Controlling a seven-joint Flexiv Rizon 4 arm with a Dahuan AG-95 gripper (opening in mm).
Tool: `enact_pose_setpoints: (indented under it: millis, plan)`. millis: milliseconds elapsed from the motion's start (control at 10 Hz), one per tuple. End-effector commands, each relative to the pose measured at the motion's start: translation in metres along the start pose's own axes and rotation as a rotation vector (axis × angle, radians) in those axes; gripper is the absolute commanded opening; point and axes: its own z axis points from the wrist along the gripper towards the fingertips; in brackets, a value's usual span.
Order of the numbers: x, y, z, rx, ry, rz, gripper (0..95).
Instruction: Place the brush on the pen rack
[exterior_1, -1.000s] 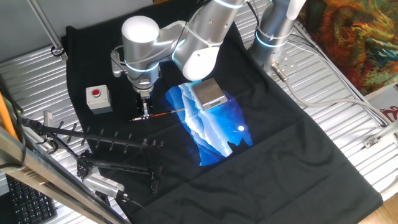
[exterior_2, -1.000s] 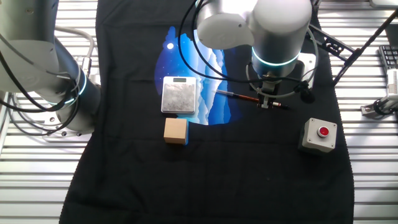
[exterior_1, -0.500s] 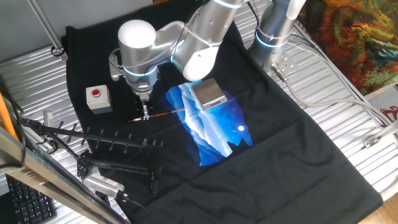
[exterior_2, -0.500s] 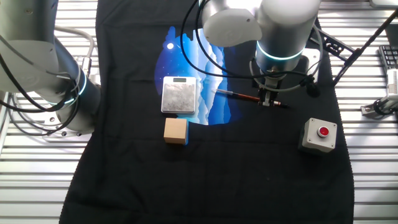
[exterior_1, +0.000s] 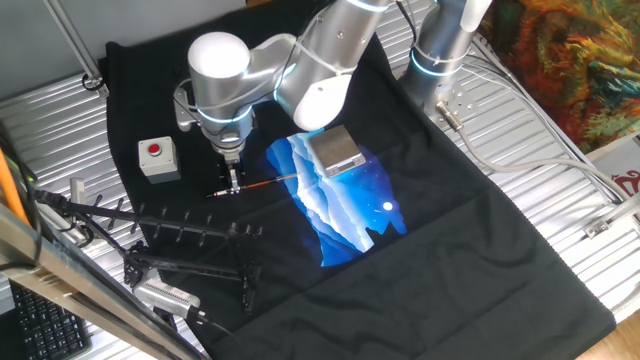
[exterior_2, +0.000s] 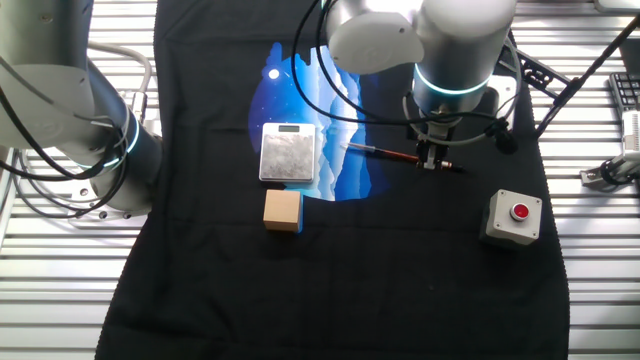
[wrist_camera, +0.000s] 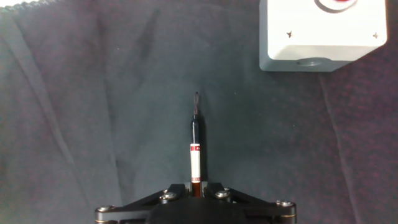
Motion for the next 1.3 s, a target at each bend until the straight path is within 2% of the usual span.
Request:
enact_pose_setpoints:
  millis: [100, 400, 700, 1300]
  plan:
    - [0.002, 0.001, -0.006, 0.009, -0.001, -0.01, 0.0]
    - [0.003, 0.008, -0.02, 0.012, 0.006, -0.031, 0.0]
    - [-0.003, 0.015, -0.037, 0.012, 0.016, -0.06, 0.0]
    - [-0.011, 0.028, -0.084, 0.01, 0.021, -0.125, 0.0]
